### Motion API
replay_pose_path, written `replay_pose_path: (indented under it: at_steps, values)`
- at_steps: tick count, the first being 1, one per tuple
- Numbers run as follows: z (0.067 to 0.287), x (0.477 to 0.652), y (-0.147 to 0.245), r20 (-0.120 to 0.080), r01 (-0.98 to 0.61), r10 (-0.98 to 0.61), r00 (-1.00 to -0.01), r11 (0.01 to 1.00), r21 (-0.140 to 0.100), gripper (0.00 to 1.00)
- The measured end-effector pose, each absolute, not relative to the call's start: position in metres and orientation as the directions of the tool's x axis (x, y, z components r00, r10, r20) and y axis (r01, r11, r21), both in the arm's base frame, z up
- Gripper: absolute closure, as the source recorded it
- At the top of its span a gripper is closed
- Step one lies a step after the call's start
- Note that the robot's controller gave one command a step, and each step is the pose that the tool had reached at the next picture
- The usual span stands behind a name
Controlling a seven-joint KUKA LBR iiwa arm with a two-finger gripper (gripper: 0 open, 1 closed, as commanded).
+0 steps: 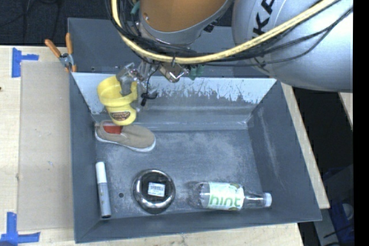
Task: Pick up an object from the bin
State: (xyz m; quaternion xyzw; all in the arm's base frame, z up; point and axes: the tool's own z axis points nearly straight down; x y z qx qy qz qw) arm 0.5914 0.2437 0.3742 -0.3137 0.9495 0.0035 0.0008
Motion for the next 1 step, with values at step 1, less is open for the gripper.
replay_pose_path:
  at_steps: [1]
  values:
    - [0.3693, 0.557, 0.2449, -0.006, -0.819, -0.819, -0.573, 0.573, 0.006, 1.0]
